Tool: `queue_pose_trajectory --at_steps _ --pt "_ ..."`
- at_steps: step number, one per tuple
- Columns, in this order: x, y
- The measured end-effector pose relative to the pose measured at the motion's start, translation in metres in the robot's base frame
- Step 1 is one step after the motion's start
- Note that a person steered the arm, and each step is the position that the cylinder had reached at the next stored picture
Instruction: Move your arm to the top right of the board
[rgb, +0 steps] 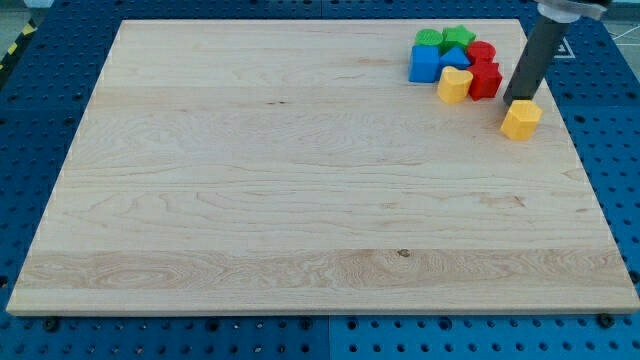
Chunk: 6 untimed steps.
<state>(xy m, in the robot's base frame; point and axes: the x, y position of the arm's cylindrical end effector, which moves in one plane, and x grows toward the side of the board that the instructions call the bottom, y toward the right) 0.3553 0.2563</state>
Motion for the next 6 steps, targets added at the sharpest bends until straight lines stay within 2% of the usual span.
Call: queue_pose_trajectory --at_steps 1,3,5,6 --pt "-0.039 0.022" --pt "-0.132 0.016" --pt "-0.151 -0.008" --pt "-0.134 -0.008"
